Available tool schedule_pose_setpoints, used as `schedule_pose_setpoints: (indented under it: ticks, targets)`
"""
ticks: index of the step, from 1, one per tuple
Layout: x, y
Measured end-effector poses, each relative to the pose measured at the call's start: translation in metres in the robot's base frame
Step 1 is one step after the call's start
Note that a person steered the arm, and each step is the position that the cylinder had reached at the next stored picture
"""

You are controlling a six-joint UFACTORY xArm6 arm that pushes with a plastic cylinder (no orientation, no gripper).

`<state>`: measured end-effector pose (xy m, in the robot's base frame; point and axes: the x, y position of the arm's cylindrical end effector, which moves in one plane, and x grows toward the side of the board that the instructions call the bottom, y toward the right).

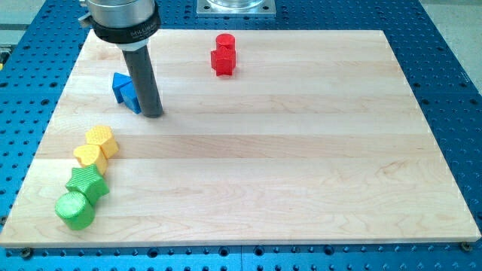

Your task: Move the blue blocks towards the top left of the board

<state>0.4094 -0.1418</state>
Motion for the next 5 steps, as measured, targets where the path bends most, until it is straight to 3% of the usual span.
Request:
schedule_pose_setpoints:
  ticks: [2, 5]
  targets:
    - [-0.004, -0.032]
    - [-0.056, -0.053]
